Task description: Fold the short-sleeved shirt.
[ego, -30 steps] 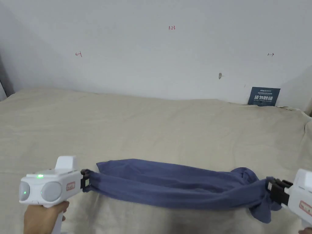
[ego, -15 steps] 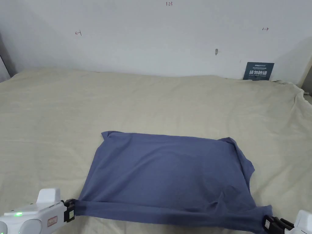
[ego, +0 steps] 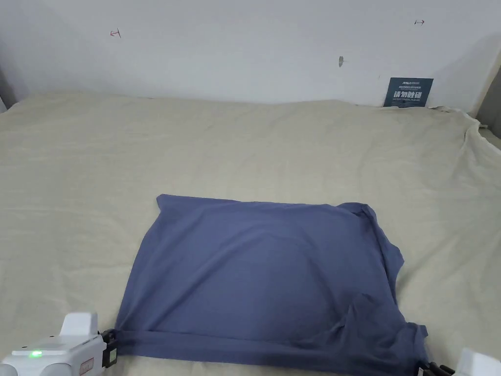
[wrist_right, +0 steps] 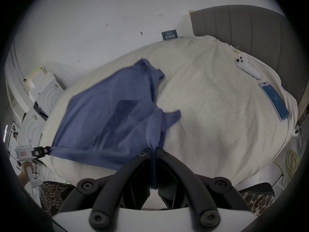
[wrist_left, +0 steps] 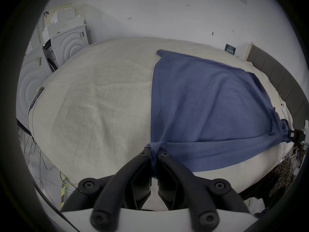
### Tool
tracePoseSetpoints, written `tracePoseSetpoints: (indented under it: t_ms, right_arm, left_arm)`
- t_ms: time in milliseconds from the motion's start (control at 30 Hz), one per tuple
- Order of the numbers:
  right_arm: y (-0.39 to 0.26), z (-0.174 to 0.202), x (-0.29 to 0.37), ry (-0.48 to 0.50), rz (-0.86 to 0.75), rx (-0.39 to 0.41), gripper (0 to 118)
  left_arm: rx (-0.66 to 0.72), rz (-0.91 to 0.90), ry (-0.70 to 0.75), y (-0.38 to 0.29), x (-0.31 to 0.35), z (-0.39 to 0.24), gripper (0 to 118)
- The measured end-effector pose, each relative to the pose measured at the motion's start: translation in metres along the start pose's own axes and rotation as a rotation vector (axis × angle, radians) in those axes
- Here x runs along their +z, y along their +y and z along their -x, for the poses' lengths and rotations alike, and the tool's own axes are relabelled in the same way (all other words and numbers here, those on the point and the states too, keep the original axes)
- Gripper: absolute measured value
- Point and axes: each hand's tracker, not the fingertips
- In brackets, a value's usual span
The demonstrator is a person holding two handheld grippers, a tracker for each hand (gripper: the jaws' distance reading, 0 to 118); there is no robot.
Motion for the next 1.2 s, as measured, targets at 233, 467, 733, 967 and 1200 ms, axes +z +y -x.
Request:
tracePoseSetpoints:
  t_ms: [233,467,733,967,1200]
  right_arm:
    - [-0.012,0.009,-0.012,-0.055,0.051,-0.026,9]
    - [0.021,0.040,0.040,-0.115,-0.088,0.074,95]
    - [0.085,0.076,0.099,-0.039,-0.389,0.165,94]
    - [0.104,0.098,0.114,-0.013,-0.531,0.222,76]
    - [0.094,0.115,0.114,-0.071,-0.600,0.292,0]
  left_arm:
    - [0.057,0.039,0.026,-0.004,0.001,-0.005,35]
    - [0.172,-0.114,0.015,0.027,0.057,-0.013,95]
    - [0.063,-0.426,0.004,0.087,0.130,-0.048,95]
    - [-0.025,-0.567,0.034,0.101,0.143,-0.073,88]
    - [-0.048,-0.606,-0.048,0.093,0.146,-0.084,0]
